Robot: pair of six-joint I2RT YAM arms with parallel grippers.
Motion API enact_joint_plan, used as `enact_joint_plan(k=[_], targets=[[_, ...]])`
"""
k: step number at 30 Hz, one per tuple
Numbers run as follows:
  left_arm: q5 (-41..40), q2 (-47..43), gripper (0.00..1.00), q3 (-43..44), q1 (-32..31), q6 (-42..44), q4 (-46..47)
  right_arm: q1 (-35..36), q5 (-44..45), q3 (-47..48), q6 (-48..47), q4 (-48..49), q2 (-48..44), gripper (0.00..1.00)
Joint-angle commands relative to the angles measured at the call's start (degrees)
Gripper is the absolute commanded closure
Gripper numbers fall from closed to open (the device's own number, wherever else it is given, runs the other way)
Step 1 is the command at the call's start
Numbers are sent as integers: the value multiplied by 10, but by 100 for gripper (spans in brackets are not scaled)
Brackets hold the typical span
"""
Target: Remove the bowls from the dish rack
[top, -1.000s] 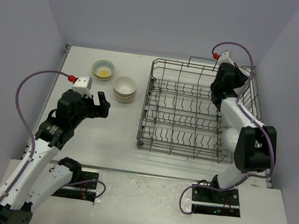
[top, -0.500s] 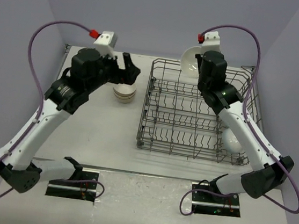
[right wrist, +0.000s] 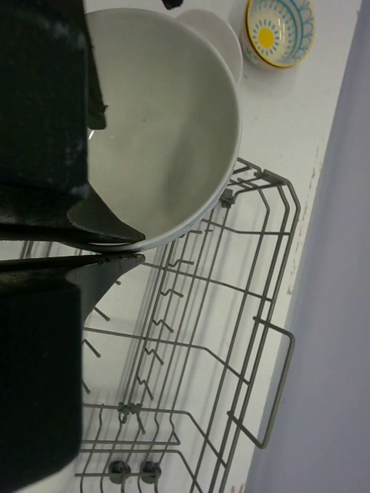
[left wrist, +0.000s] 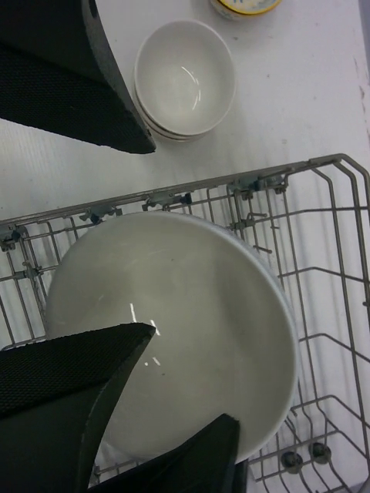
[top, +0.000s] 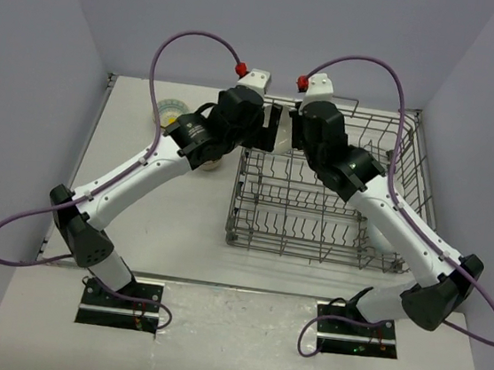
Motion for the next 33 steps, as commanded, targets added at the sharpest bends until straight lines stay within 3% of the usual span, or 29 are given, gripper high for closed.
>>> enact_joint_plan(k=[1,5,9,10,11,12,13,18,19,21,22,23,26,33], targets=[[-65,9,11,42,1,-13,-18,15,-11,1,43,44,-41,100],[-94,21,44,51,-4,-22,-40,22,-2,1,44,49,-40,100],[-123,19,58,34,-6,-27,-42,23,-8,-9,51,58,-44,100],[-126,19,66,32,-5,-28,-42,22,-11,-12,54,59,-49,100],[-131,19,86,32,-5,-33,-45,24,-13,-19,58,65,-51,100],[-134,17,96,32,-6,-35,-47,24,-12,-22,59,68,-53,100],[-136,15,100,31,-5,-37,-48,23,-10,-26,59,71,-55,100],[-176,-23,100,3,2,-58,-61,23,-7,-36,56,75,-52,100],[-174,-32,100,-24,7,-66,-57,23,-16,-37,58,78,-52,94],[-172,-66,100,-55,27,-75,-42,22,-20,-43,63,85,-53,62],[-171,-78,100,-70,35,-87,-40,22,-28,-43,65,87,-54,20],[-170,-105,100,-100,55,-93,-41,22,-31,-40,64,83,-53,1],[-152,-184,100,-160,109,-122,-40,16,-27,-30,59,53,-55,1],[-81,-324,100,-428,391,-191,-12,-78,-129,-91,121,-21,-166,1]])
